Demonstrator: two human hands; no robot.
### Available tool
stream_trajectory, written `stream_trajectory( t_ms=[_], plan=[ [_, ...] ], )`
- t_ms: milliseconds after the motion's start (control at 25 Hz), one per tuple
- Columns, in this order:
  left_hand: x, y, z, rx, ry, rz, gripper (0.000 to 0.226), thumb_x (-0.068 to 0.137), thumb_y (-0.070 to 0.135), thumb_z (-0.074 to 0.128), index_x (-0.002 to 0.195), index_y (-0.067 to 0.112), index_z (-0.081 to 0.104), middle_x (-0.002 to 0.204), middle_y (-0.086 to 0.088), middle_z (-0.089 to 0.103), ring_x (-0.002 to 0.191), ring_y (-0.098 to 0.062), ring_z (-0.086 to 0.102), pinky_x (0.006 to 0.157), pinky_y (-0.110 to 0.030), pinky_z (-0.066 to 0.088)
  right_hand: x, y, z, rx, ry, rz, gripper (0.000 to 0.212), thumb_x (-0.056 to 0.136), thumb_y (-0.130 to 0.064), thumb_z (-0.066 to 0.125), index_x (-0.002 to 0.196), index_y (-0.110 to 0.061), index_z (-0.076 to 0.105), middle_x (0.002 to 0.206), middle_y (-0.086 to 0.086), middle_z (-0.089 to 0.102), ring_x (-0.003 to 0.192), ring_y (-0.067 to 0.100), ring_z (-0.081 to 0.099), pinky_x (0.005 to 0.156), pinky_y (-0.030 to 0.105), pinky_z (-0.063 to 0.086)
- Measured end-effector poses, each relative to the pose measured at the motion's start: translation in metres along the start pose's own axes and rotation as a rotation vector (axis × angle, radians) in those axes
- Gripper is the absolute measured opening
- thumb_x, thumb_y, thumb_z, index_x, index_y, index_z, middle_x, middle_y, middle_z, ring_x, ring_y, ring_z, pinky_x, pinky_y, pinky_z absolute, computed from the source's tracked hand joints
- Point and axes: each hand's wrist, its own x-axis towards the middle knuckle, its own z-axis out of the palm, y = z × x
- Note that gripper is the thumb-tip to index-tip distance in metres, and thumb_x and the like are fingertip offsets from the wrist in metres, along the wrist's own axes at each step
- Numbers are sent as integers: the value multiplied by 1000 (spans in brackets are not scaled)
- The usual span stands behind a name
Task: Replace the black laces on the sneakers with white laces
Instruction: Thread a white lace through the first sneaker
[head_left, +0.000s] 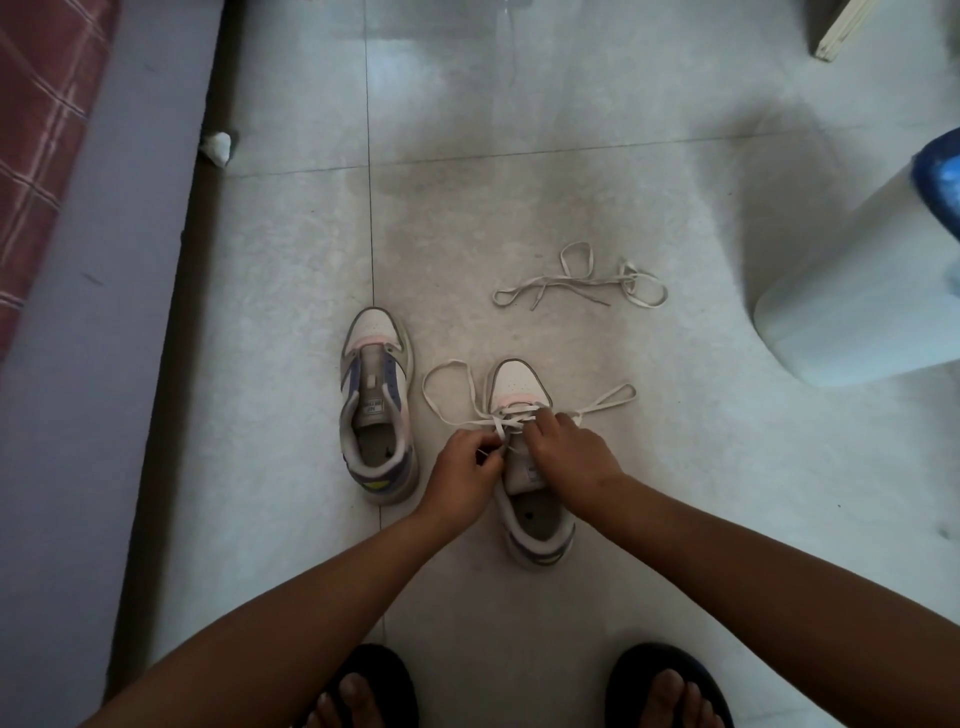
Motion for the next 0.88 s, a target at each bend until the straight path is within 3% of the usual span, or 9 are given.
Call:
stream_trajectory(
  t_ms=[120, 200, 280, 360, 520, 640, 760, 880],
  plan=[
    [-1, -2, -3, -75, -34, -19, 17, 89, 5, 57, 102, 6, 67, 100, -8, 60, 91, -21, 60, 77, -38, 53, -4, 5, 0, -74, 333, -153, 21, 82, -12, 56, 101, -10, 65, 104, 11, 63, 89, 26, 62, 65, 34, 51],
    [-1, -2, -3, -80, -29, -18, 15, 89, 7, 57, 101, 7, 67, 98, -8, 61, 90, -22, 61, 76, -38, 53, -7, 11, 5, -82, 505, -334, 16, 77, -12, 57, 85, -13, 71, 86, 5, 68, 73, 22, 64, 58, 28, 50],
    [-1, -3, -3, -52, -42, -18, 15, 91, 10, 57, 103, 8, 66, 101, -8, 58, 91, -21, 59, 77, -39, 53, -11, 13, 11, 19, 510, -389, 13, 70, -10, 73, 82, -12, 70, 80, 4, 69, 70, 23, 65, 57, 26, 49],
    [-2, -4, -2, -48, -60, -20, 16, 92, 12, 55, 104, 8, 64, 103, -9, 57, 93, -21, 58, 79, -40, 53, -11, 9, 12, 114, 466, -250, 30, 54, -10, 86, 78, -13, 69, 74, 3, 68, 66, 23, 65, 56, 25, 48],
    [-2, -3, 0, -77, -63, -30, 9, 93, 11, 53, 98, 12, 60, 102, -7, 53, 88, -15, 55, 77, -28, 49, -3, 0, 12, 126, 458, -87, 33, 41, -14, 91, 66, -15, 69, 62, 1, 66, 58, 24, 63, 52, 27, 49],
    [-3, -1, 0, -100, -70, -14, 11, 93, 9, 52, 95, 19, 55, 100, -1, 49, 81, 0, 49, 72, -6, 39, 0, 0, 12, 171, 483, -104, 29, 45, -16, 90, 67, -15, 71, 62, 1, 66, 58, 24, 64, 53, 27, 49],
    [-4, -1, 0, -121, -75, -28, 12, 92, 9, 53, 97, 21, 54, 103, -3, 49, 83, -1, 49, 71, -3, 37, -1, -2, 17, 234, 490, -102, 19, 58, -14, 86, 70, -12, 72, 66, 5, 67, 63, 29, 64, 57, 33, 51],
    [-6, 4, -3, -60, -90, -71, 20, 90, 16, 59, 109, 19, 53, 110, -4, 48, 90, -11, 52, 73, -7, 38, -1, -4, 22, 577, 465, 34, 7, 82, -11, 67, 86, -8, 72, 83, 9, 69, 77, 29, 61, 71, 38, 49]
  ],
)
